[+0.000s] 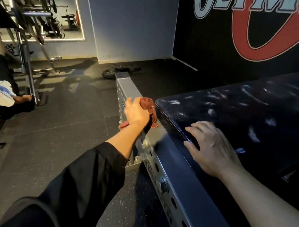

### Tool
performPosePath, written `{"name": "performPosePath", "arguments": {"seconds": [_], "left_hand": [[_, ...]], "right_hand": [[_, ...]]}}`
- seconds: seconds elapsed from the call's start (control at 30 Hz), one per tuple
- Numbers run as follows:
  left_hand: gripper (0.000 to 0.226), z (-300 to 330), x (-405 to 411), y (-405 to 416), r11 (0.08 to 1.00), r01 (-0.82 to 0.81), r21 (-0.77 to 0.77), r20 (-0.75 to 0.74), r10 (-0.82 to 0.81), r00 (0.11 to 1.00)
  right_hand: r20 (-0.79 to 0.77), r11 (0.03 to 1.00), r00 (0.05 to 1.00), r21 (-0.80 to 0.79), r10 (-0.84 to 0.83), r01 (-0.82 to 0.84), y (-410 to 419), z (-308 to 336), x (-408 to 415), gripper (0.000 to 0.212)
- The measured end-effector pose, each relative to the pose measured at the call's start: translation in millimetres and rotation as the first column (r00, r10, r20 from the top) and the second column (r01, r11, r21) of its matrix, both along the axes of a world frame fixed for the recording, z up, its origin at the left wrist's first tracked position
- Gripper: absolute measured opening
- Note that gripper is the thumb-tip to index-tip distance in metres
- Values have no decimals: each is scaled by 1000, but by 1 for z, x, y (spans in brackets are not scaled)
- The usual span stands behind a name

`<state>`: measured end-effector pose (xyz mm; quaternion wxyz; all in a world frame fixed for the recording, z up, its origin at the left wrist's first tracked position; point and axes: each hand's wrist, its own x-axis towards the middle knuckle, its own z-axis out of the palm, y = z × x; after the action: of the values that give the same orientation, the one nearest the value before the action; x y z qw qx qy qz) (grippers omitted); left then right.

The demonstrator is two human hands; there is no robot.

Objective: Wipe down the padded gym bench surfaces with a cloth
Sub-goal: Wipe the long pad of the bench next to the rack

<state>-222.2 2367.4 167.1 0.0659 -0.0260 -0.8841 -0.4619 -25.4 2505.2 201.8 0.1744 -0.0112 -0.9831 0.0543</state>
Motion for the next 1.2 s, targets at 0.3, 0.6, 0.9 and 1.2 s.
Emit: {"name": "performPosePath", "arguments": {"seconds": [0.3, 0.6, 0.9, 1.2], "left_hand": [[27, -20, 29, 21, 949, 175, 263, -139, -143, 980], [32, -28, 53, -14, 917, 306, 258, -191, -262, 946], [21, -5, 39, 23, 913, 74, 402, -24, -70, 997], [29, -29, 61, -6, 905, 175, 388, -134, -132, 982]], "right_hand": [[-1, 1000, 1000, 1, 10, -10, 0, -1, 0, 44], [-15, 1000, 1000, 27, -3, 3, 1, -3, -1, 45], [-21, 1000, 1000, 17, -5, 5, 1, -2, -1, 46], [-16, 999, 1000, 48, -6, 7, -3, -2, 1, 45]]}}
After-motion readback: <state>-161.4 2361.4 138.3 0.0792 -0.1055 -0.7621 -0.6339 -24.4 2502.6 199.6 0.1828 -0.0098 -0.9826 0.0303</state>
